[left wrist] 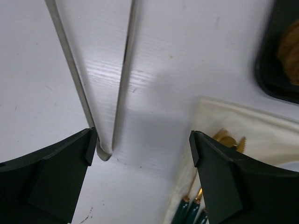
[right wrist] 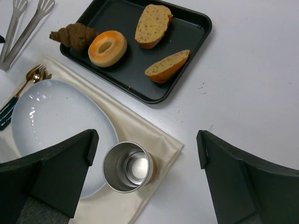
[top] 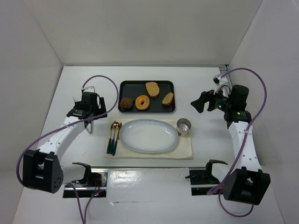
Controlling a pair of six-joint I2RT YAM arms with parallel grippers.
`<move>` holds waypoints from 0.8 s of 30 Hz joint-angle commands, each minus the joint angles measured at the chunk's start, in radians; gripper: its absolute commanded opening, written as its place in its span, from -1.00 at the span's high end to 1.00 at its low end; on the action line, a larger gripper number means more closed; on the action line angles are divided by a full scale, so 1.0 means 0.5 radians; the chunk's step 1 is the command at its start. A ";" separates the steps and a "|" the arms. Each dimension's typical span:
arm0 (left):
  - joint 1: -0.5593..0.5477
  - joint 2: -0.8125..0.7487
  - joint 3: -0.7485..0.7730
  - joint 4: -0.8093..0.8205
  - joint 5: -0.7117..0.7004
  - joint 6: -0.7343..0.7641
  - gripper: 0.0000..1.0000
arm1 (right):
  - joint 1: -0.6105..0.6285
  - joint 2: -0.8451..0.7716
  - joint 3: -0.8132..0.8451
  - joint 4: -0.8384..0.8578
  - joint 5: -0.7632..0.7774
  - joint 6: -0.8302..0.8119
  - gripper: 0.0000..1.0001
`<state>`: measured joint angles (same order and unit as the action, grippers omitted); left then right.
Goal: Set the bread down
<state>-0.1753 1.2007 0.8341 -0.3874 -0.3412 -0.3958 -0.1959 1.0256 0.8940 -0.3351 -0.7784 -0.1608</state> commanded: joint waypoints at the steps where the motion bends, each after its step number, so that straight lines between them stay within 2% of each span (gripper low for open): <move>1: 0.108 0.139 0.059 0.029 -0.085 0.009 -1.00 | 0.011 0.010 0.068 -0.054 -0.060 -0.077 -1.00; 11: 0.366 0.405 0.102 0.094 -0.124 0.046 -1.00 | 0.011 -0.008 0.068 -0.054 -0.097 -0.077 -1.00; 24: 0.467 0.685 0.209 0.152 0.019 0.083 -1.00 | 0.011 -0.026 0.068 -0.054 -0.115 -0.096 -1.00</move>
<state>0.0467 1.5291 0.8948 -0.3496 -0.3634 -0.3862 -0.1959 1.0363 0.8940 -0.3599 -0.8200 -0.1947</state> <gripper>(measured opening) 1.001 0.999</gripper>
